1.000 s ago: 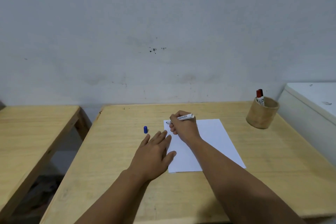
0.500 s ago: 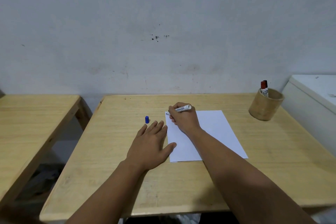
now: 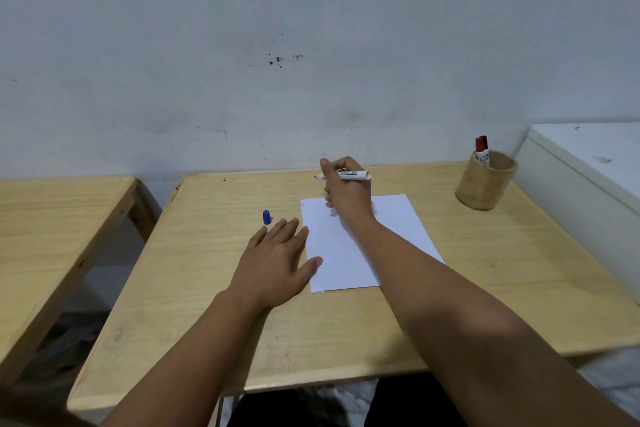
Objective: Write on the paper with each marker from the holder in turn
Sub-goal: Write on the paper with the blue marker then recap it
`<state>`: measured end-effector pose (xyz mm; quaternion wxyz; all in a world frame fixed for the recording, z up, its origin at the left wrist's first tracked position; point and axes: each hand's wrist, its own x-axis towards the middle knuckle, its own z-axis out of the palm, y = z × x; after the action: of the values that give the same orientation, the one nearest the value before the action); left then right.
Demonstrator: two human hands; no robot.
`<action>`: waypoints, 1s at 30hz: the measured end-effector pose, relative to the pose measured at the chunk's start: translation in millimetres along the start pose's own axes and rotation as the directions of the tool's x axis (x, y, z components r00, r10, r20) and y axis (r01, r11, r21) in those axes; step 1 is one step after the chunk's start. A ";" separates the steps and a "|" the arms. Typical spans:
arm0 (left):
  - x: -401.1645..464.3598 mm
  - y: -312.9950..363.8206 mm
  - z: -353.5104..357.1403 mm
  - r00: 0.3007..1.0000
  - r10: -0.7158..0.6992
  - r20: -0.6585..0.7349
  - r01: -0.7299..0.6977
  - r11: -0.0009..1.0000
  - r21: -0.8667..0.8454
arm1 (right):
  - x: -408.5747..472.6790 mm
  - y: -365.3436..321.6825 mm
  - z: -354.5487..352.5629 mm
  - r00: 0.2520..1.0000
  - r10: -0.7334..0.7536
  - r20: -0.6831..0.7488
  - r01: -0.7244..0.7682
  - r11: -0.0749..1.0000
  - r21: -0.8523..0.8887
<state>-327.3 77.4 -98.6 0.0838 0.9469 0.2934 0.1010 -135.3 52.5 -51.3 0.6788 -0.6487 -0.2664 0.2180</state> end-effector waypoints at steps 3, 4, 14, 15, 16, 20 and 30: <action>-0.3 1.0 -2.2 1.000 -0.002 0.005 0.002 1.000 -0.005 | 5.5 -24.5 -10.9 1.000 -0.013 -0.027 0.014 0.999 0.040; 0.1 1.6 -3.6 1.000 0.002 -0.001 -0.002 1.000 -0.008 | 4.7 -31.3 -15.3 1.000 0.007 -0.013 -0.006 0.998 0.057; 4.2 -0.3 -21.9 0.919 -0.042 -0.393 0.038 0.999 -0.017 | -10.4 -40.3 -44.5 0.991 0.130 0.043 -0.135 0.981 0.139; 5.9 -3.4 -24.0 0.887 -0.114 -0.448 0.115 0.993 -0.026 | -12.4 -39.2 -48.2 0.989 0.136 0.054 -0.143 0.977 0.157; 8.4 -7.3 -27.3 0.876 -0.184 -0.447 0.181 0.982 -0.050 | -14.1 -40.1 -51.2 0.985 0.160 0.072 -0.170 0.969 0.179; 21.3 -19.9 -33.7 0.901 -0.361 -0.241 0.310 0.923 -0.227 | -19.2 -42.1 -66.4 0.951 0.255 0.175 -0.290 0.932 0.219; 30.9 0.2 -46.7 0.823 -0.544 -0.167 0.400 0.761 -0.511 | -48.1 -29.1 -87.7 0.948 0.317 0.032 -0.313 0.945 -0.095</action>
<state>-313.5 99.6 -49.1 0.2790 0.7667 0.5022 0.2867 -117.0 -47.2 -27.5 0.5992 -0.7073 -0.1846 0.3265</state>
